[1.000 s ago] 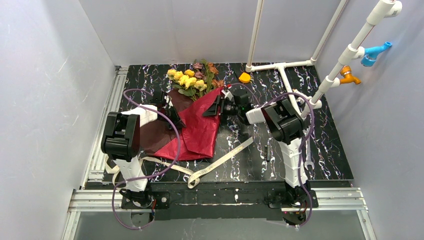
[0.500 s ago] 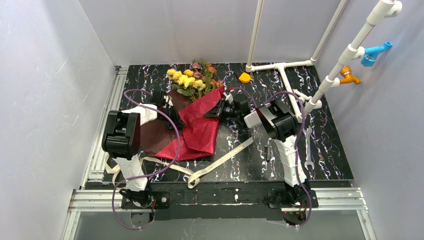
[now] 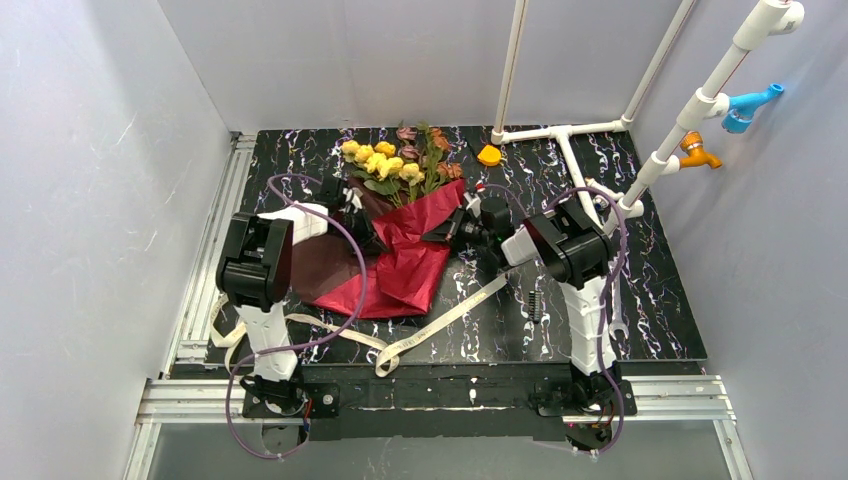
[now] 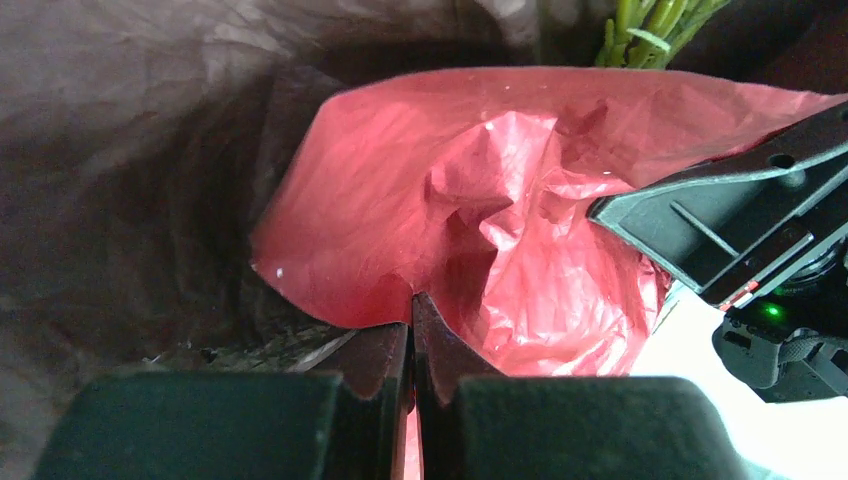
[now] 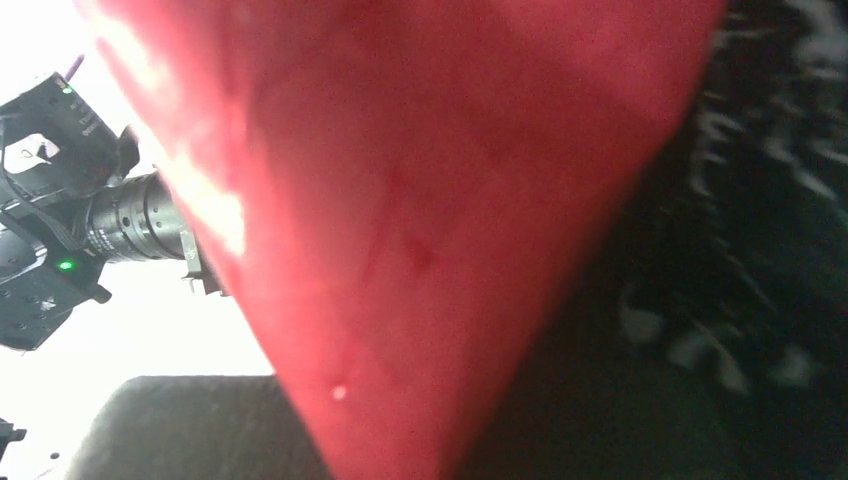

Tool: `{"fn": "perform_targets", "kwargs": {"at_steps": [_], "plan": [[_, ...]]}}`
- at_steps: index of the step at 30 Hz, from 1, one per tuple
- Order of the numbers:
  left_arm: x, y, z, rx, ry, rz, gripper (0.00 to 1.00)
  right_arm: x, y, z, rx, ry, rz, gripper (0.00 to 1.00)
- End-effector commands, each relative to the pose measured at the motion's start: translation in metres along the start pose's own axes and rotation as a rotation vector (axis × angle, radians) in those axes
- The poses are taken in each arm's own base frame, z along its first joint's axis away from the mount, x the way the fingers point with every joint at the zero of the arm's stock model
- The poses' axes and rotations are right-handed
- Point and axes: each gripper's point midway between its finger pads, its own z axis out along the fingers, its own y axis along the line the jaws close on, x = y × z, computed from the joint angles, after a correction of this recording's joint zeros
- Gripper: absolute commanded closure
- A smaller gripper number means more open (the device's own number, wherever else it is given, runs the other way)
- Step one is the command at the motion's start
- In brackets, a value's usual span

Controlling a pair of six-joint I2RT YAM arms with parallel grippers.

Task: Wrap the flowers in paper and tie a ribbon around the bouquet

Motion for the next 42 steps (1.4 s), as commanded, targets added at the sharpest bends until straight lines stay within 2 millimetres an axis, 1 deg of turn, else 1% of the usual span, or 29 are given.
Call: {"fn": "perform_targets", "kwargs": {"at_steps": [1, 4, 8, 10, 12, 14, 17, 19, 21, 23, 24, 25, 26, 28, 32, 33, 36, 38, 39, 40, 42], "plan": [[0.022, 0.006, 0.026, -0.078, 0.071, 0.028, 1.00, 0.000, -0.030, -0.023, 0.102, -0.002, -0.012, 0.99], [0.025, -0.008, 0.036, -0.070, 0.092, 0.049, 1.00, -0.004, -0.036, -0.036, 0.123, -0.004, -0.016, 0.99], [0.035, -0.023, 0.050, -0.075, 0.122, 0.076, 1.00, -0.014, -0.047, -0.061, 0.169, -0.019, -0.027, 0.99], [0.039, -0.029, 0.052, -0.082, 0.130, 0.075, 1.00, -0.016, -0.054, -0.071, 0.201, 0.000, -0.037, 0.99], [0.042, -0.030, 0.048, -0.109, 0.125, 0.055, 1.00, -0.018, -0.057, -0.073, 0.217, 0.035, -0.063, 0.99], [0.044, -0.030, 0.041, -0.125, 0.105, 0.026, 1.00, -0.018, -0.058, -0.071, 0.226, 0.089, -0.098, 0.99], [0.046, -0.031, 0.030, -0.135, 0.079, -0.006, 1.00, -0.023, -0.059, -0.068, 0.245, 0.137, -0.147, 0.98], [0.047, -0.033, 0.028, -0.129, 0.082, -0.006, 1.00, -0.027, -0.060, -0.069, 0.274, 0.152, -0.174, 0.89], [0.048, -0.032, 0.029, -0.132, 0.090, -0.010, 1.00, -0.032, -0.058, -0.072, 0.299, 0.147, -0.194, 0.74], [0.050, -0.026, 0.031, -0.160, 0.099, -0.035, 1.00, -0.037, -0.055, -0.077, 0.324, 0.136, -0.207, 0.60], [0.052, -0.023, 0.032, -0.169, 0.101, -0.050, 1.00, -0.040, -0.052, -0.080, 0.338, 0.129, -0.211, 0.50], [0.052, -0.023, 0.033, -0.170, 0.101, -0.060, 1.00, -0.042, -0.051, -0.083, 0.358, 0.124, -0.218, 0.45], [0.052, -0.024, 0.034, -0.161, 0.102, -0.064, 1.00, -0.046, -0.051, -0.088, 0.393, 0.114, -0.225, 0.37], [0.052, -0.025, 0.035, -0.152, 0.100, -0.067, 1.00, -0.053, -0.050, -0.100, 0.457, 0.107, -0.242, 0.28], [0.049, -0.028, 0.033, -0.146, 0.087, -0.057, 1.00, -0.071, -0.037, -0.130, 0.577, 0.064, -0.295, 0.03], [0.049, -0.028, 0.033, -0.145, 0.087, -0.057, 1.00, -0.080, -0.030, -0.138, 0.600, 0.042, -0.323, 0.02], [0.051, -0.028, 0.032, -0.147, 0.088, -0.056, 1.00, -0.096, -0.010, -0.158, 0.664, -0.002, -0.394, 0.02], [0.052, -0.027, 0.032, -0.150, 0.088, -0.059, 1.00, -0.103, 0.009, -0.169, 0.673, -0.045, -0.436, 0.06], [0.053, -0.026, 0.031, -0.151, 0.088, -0.058, 1.00, -0.104, 0.017, -0.172, 0.659, -0.066, -0.450, 0.10], [0.054, -0.026, 0.032, -0.153, 0.090, -0.056, 1.00, -0.102, 0.024, -0.173, 0.640, -0.082, -0.456, 0.15], [0.054, -0.027, 0.032, -0.153, 0.090, -0.053, 1.00, -0.096, 0.039, -0.168, 0.540, -0.103, -0.463, 0.30]]}}
